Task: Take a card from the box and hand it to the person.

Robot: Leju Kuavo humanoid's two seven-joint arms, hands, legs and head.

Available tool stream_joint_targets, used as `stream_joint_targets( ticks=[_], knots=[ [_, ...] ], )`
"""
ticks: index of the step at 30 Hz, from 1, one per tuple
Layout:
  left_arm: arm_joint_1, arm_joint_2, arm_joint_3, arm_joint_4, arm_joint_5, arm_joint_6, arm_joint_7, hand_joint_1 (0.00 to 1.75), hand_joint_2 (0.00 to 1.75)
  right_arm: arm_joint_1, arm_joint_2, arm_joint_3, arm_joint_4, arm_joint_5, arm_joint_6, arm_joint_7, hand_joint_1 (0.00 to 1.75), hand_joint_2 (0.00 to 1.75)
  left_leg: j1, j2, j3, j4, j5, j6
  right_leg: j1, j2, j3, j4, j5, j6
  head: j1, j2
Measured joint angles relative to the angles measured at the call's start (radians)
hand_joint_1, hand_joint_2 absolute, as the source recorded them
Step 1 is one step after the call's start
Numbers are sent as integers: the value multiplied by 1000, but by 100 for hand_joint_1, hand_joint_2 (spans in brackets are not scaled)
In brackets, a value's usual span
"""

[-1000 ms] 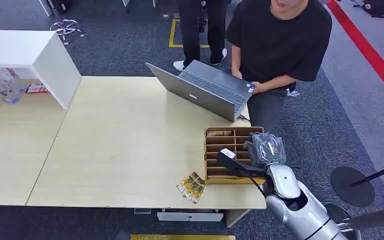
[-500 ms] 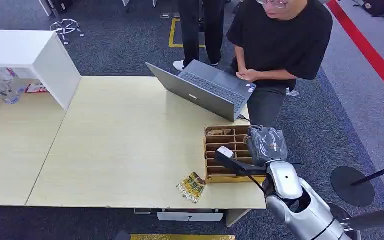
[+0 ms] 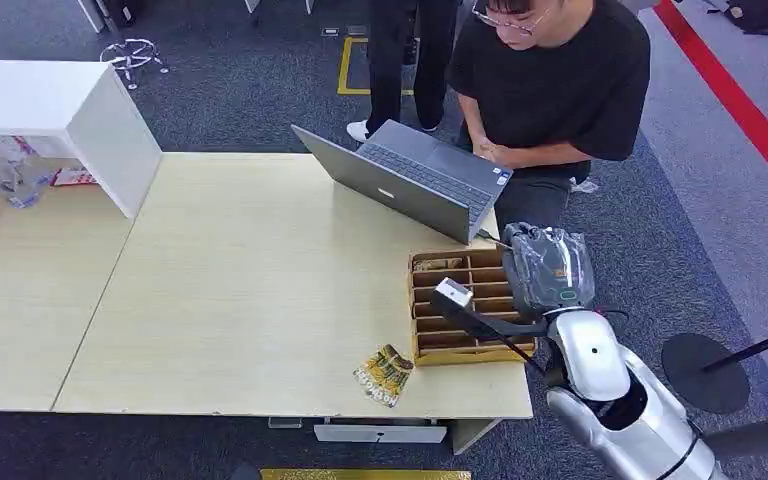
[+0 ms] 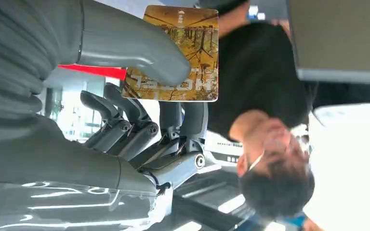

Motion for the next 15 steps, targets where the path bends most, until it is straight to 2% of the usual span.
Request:
stream_joint_targets(
  ticks=[6, 7, 8, 15],
  knots=[
    [0, 0, 3, 0, -1, 0, 3, 0, 0, -21, -15, -22, -40, 0, -11, 0, 168, 175, 0, 0, 0, 0, 0, 0, 0, 0, 0, 0, 0, 0, 0, 0],
    [-1, 0, 5, 0, -11, -3, 6, 0, 0, -34, -21, -42, -43, -14, -64, -4, 166, 175, 0, 0, 0, 0, 0, 0, 0, 0, 0, 0, 0, 0, 0, 0],
    [-2, 0, 5, 0, -19, -5, 8, 0, 0, -44, -27, -55, -40, -28, -88, -12, 166, 175, 0, 0, 0, 0, 0, 0, 0, 0, 0, 0, 0, 0, 0, 0],
    [-10, 0, 5, 0, -37, -9, 13, 0, 0, -76, -38, -94, 28, -70, -145, -38, 166, 175, 0, 0, 0, 0, 0, 0, 0, 0, 0, 0, 0, 0, 0, 0]
  ],
)
